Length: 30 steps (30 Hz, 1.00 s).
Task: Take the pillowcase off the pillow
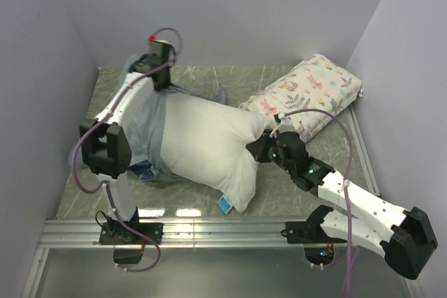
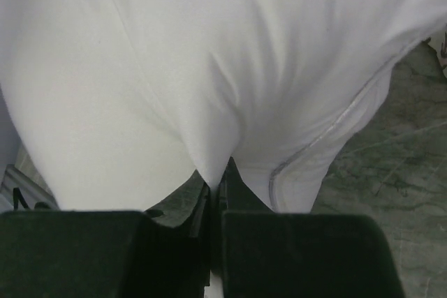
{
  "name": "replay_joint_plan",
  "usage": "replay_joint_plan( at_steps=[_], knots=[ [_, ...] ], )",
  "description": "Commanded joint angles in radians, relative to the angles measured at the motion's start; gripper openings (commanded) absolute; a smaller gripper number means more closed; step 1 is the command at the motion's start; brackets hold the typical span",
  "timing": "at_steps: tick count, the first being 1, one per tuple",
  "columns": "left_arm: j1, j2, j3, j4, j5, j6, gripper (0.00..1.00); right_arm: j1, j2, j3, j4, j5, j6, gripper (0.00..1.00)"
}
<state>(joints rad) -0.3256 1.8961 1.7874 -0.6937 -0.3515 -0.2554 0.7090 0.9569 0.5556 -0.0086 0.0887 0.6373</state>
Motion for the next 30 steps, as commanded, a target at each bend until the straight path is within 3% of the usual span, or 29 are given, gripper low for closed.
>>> replay_joint_plan(
  at_steps=[1, 6, 7, 11, 16, 20, 23, 24, 26, 27, 30],
  knots=[
    [0.25, -0.015, 0.037, 0.051, -0.132, -0.108, 0.0, -0.003, -0.078, 0.055, -0.23, 0.085, -0.048, 0.0],
    [0.323, -0.04, -0.017, 0.12, -0.136, -0.154, 0.0, -0.013, -0.142, 0.282, -0.375, 0.177, -0.128, 0.0],
    [0.377, -0.048, -0.031, 0.125, -0.13, -0.168, 0.0, -0.016, -0.142, 0.321, -0.428, 0.225, -0.142, 0.0],
    [0.436, -0.081, -0.06, 0.152, -0.072, -0.203, 0.0, -0.087, -0.148, 0.502, -0.52, 0.318, -0.214, 0.0],
    [0.439, -0.052, 0.006, 0.132, 0.021, -0.208, 0.0, -0.166, -0.158, 0.586, -0.57, 0.335, -0.266, 0.0],
    [0.401, -0.077, 0.007, 0.227, 0.169, -0.173, 0.04, -0.164, -0.138, 0.517, -0.538, 0.22, -0.229, 0.0],
    [0.338, -0.077, 0.055, 0.227, 0.172, -0.124, 0.14, -0.164, -0.126, 0.427, -0.482, 0.145, -0.182, 0.0],
    [0.33, -0.075, 0.085, 0.22, 0.189, -0.102, 0.25, -0.163, -0.119, 0.403, -0.469, 0.107, -0.162, 0.0],
    [0.286, -0.065, 0.115, 0.188, 0.209, -0.09, 0.34, -0.154, -0.122, 0.342, -0.432, 0.092, -0.142, 0.0],
    [0.275, -0.065, 0.13, 0.18, 0.209, -0.085, 0.47, -0.154, -0.133, 0.324, -0.423, 0.098, -0.139, 0.0],
    [0.238, -0.095, 0.106, 0.174, 0.2, -0.094, 0.66, -0.155, -0.159, 0.284, -0.418, 0.123, -0.152, 0.0]
  ],
)
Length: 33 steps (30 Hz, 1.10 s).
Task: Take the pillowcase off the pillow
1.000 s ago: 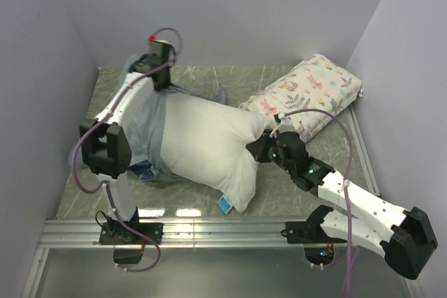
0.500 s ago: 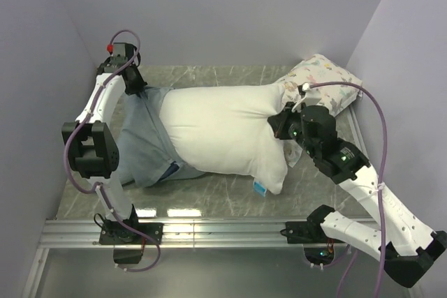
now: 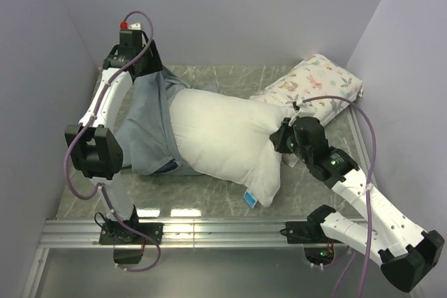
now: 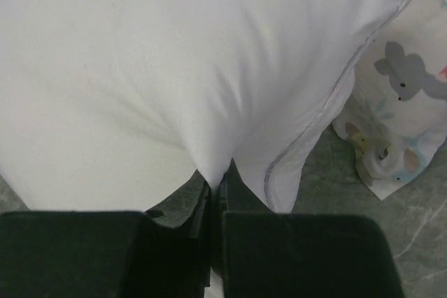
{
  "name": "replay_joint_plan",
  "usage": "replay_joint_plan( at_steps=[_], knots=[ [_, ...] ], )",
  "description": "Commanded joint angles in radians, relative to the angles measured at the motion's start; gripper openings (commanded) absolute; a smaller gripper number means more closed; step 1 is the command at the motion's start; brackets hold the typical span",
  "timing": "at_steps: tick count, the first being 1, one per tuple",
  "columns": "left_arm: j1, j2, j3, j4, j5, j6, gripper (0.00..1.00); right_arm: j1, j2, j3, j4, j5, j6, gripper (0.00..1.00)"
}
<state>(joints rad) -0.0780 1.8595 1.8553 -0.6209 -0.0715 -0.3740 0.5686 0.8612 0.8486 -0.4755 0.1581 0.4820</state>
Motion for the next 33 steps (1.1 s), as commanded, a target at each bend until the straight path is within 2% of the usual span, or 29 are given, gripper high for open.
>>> replay_joint_plan(
  at_steps=[1, 4, 5, 6, 8, 9, 12, 15, 16, 21, 23, 25, 29, 33],
  knots=[
    [-0.022, -0.097, 0.024, 0.104, -0.082, 0.018, 0.69, -0.013, -0.068, -0.014, 0.048, 0.054, 0.0, 0.0],
    [-0.113, -0.193, -0.04, 0.113, -0.144, 0.018, 0.78, -0.015, -0.076, -0.02, 0.041, 0.046, -0.014, 0.0],
    [-0.141, -0.216, -0.057, 0.112, -0.209, 0.02, 0.8, -0.012, -0.073, -0.013, 0.035, 0.047, -0.022, 0.03],
    [-0.184, -0.236, -0.08, 0.086, -0.237, -0.002, 0.81, -0.01, -0.07, -0.01, 0.028, 0.05, -0.028, 0.18],
    [-0.218, -0.304, -0.119, 0.069, -0.272, -0.026, 0.82, -0.004, -0.07, -0.005, 0.028, 0.069, -0.048, 0.38],
    [-0.244, -0.33, -0.172, 0.056, -0.305, -0.06, 0.84, 0.002, -0.074, -0.002, 0.025, 0.078, -0.052, 0.54],
    [-0.296, -0.466, -0.333, 0.096, -0.342, -0.107, 0.86, 0.025, -0.082, 0.006, 0.011, 0.13, -0.074, 0.74],
    [-0.341, -0.606, -0.495, 0.124, -0.355, -0.172, 0.88, 0.048, -0.08, 0.015, 0.015, 0.15, -0.103, 0.8],
    [-0.348, -0.675, -0.542, 0.147, -0.349, -0.189, 0.94, 0.094, -0.08, 0.02, 0.024, 0.156, -0.109, 0.81],
    [-0.405, -0.821, -0.819, 0.196, -0.326, -0.336, 0.94, 0.371, -0.013, 0.063, 0.047, 0.349, -0.184, 0.85],
    [-0.414, -0.862, -0.898, 0.213, -0.329, -0.385, 0.94, 0.473, 0.013, 0.069, 0.077, 0.379, -0.227, 0.85],
    [-0.424, -0.902, -0.935, 0.208, -0.344, -0.408, 0.93, 0.537, 0.056, 0.079, 0.09, 0.443, -0.255, 0.86],
    [-0.422, -0.948, -1.033, 0.227, -0.364, -0.436, 0.94, 0.755, 0.171, 0.098, 0.135, 0.579, -0.381, 0.88],
    [-0.424, -0.912, -1.032, 0.234, -0.353, -0.436, 0.93, 0.864, 0.349, 0.148, 0.166, 0.727, -0.497, 0.9]
  ],
)
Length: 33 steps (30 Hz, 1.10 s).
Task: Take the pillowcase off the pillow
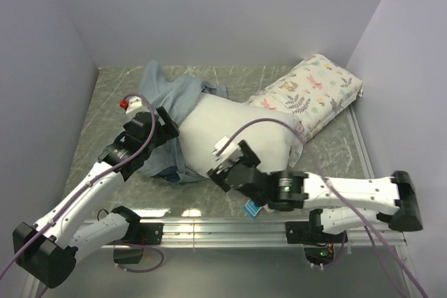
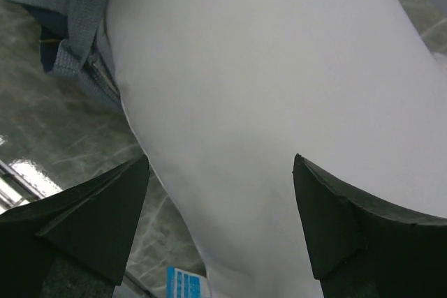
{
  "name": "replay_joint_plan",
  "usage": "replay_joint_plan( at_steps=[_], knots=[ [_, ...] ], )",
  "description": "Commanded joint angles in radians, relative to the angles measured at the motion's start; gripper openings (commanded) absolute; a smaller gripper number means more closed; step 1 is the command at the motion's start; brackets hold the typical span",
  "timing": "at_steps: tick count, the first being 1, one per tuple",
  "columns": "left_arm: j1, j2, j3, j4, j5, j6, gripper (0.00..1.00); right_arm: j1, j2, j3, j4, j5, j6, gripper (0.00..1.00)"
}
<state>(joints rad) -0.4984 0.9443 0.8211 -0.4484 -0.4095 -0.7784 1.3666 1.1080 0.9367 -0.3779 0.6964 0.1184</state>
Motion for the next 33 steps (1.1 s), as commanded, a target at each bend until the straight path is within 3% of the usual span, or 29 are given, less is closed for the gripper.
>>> replay_joint_plan(
  at_steps=[1, 8, 14, 17, 18, 19, 20, 24, 25, 28, 33],
  knots=[
    [-0.002, 0.013, 0.006, 0.071, -0.014, -0.029, 0.92, 0.078, 0.137, 0.066, 0.091, 0.216, -0.158, 0.91],
    [-0.002, 0.01, 0.007, 0.083, 0.001, -0.012, 0.74, 0.112, 0.349, 0.01, 0.255, 0.287, -0.29, 0.93],
    [-0.003, 0.014, 0.013, 0.102, 0.034, 0.007, 0.77, 0.1, 0.476, -0.01, 0.361, 0.367, -0.336, 0.93],
    [-0.002, 0.01, 0.03, 0.106, 0.046, 0.016, 0.81, 0.056, 0.484, 0.04, 0.344, 0.344, -0.31, 0.76],
    [-0.003, 0.008, 0.041, 0.099, 0.047, 0.021, 0.83, 0.045, 0.475, 0.056, 0.327, 0.328, -0.306, 0.42],
    [-0.003, 0.004, 0.055, 0.088, 0.044, 0.025, 0.84, 0.04, 0.466, 0.08, 0.329, 0.313, -0.313, 0.18],
    [-0.002, 0.002, 0.091, 0.083, 0.046, 0.045, 0.86, 0.025, 0.442, 0.095, 0.327, 0.299, -0.319, 0.0],
    [-0.003, 0.008, 0.26, 0.028, 0.037, 0.117, 0.88, -0.001, 0.377, 0.241, 0.197, 0.157, -0.313, 0.0],
    [-0.003, 0.016, 0.303, -0.002, 0.037, 0.143, 0.88, -0.007, 0.365, 0.342, 0.157, 0.105, -0.281, 0.0],
    [-0.003, 0.025, 0.465, -0.041, 0.034, 0.186, 0.89, -0.053, 0.302, 0.556, 0.039, -0.165, -0.193, 0.0],
    [-0.003, 0.088, 0.705, -0.088, 0.057, 0.235, 0.9, -0.283, 0.243, 0.796, -0.061, -0.524, 0.013, 0.0]
  ],
)
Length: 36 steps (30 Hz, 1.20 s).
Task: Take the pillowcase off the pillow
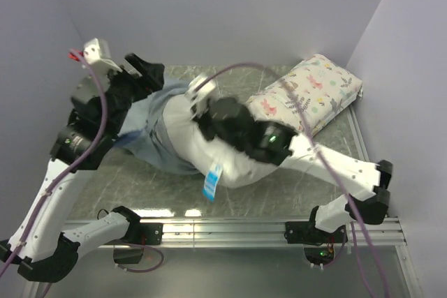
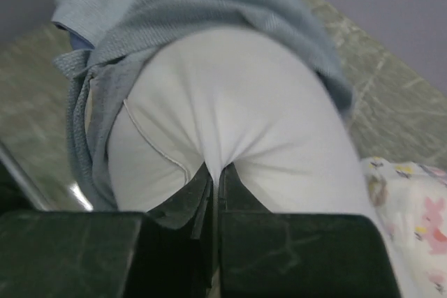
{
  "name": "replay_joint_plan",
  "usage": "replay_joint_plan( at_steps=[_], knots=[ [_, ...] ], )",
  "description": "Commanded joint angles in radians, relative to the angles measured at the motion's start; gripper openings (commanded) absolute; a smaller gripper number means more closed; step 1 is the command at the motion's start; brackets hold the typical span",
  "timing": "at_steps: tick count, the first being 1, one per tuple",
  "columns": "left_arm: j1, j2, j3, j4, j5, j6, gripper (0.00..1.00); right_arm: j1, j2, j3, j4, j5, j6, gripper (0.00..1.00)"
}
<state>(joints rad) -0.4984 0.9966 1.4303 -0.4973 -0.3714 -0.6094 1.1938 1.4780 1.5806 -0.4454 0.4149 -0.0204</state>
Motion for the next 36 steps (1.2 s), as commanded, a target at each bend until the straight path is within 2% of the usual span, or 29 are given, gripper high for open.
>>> replay_joint_plan(
  at_steps=[1, 4, 5, 6, 7, 8, 12, 15, 18, 22, 27, 28, 30, 31, 33, 34, 36],
  knots=[
    [-0.003, 0.042, 0.108, -0.038, 0.028, 0.069, 0.91, -0.214, -0.124, 0.183, -0.007, -0.266, 0.201, 0.0],
    [-0.002, 0.06, 0.098, -0.029, 0.049, 0.073, 0.91, -0.357, -0.119, 0.107, -0.003, -0.393, 0.304, 0.0],
    [-0.003, 0.063, 0.081, -0.015, 0.057, 0.071, 0.91, -0.463, -0.131, 0.002, 0.046, -0.44, 0.342, 0.0],
    [-0.002, 0.062, 0.061, -0.008, 0.061, 0.068, 0.91, -0.511, -0.139, 0.001, 0.078, -0.493, 0.384, 0.0],
    [-0.003, 0.06, 0.014, 0.003, 0.074, 0.059, 0.91, -0.552, -0.143, -0.127, 0.118, -0.586, 0.458, 0.0],
    [-0.003, 0.059, -0.011, 0.028, 0.081, 0.056, 0.91, -0.618, -0.142, -0.187, 0.152, -0.611, 0.491, 0.0],
    [-0.002, 0.063, -0.137, 0.088, 0.143, 0.027, 0.92, -0.64, -0.111, -0.42, 0.25, -0.587, 0.513, 0.0],
    [-0.005, 0.074, -0.247, 0.159, 0.23, 0.005, 0.94, -0.64, -0.07, -0.476, 0.266, -0.532, 0.51, 0.0],
    [-0.022, 0.071, -0.338, 0.222, 0.314, 0.003, 0.95, -0.64, -0.033, -0.484, 0.267, -0.501, 0.494, 0.0],
    [-0.081, 0.065, -0.409, 0.334, 0.341, 0.019, 0.96, -0.64, -0.025, -0.485, 0.277, -0.493, 0.488, 0.0],
    [-0.184, 0.157, -0.403, 0.339, 0.241, 0.048, 0.93, -0.642, -0.019, -0.47, 0.269, -0.487, 0.478, 0.0],
    [-0.192, 0.174, -0.393, 0.321, 0.151, 0.039, 0.89, -0.642, -0.021, -0.467, 0.266, -0.482, 0.474, 0.0],
    [-0.192, 0.226, -0.367, 0.228, 0.027, -0.007, 0.6, -0.642, -0.021, -0.458, 0.245, -0.466, 0.461, 0.0],
    [-0.19, 0.237, -0.36, 0.195, -0.095, -0.019, 0.36, -0.64, -0.028, -0.456, 0.238, -0.458, 0.456, 0.0],
    [-0.184, 0.254, -0.352, 0.142, -0.19, -0.035, 0.24, -0.64, -0.048, -0.456, 0.223, -0.444, 0.444, 0.0],
    [-0.158, 0.254, -0.349, 0.128, -0.245, -0.047, 0.15, -0.643, -0.054, -0.456, 0.218, -0.432, 0.441, 0.0],
    [-0.114, 0.235, -0.346, 0.102, -0.256, -0.07, 0.05, -0.648, -0.068, -0.45, 0.202, -0.424, 0.43, 0.0]
  ],
)
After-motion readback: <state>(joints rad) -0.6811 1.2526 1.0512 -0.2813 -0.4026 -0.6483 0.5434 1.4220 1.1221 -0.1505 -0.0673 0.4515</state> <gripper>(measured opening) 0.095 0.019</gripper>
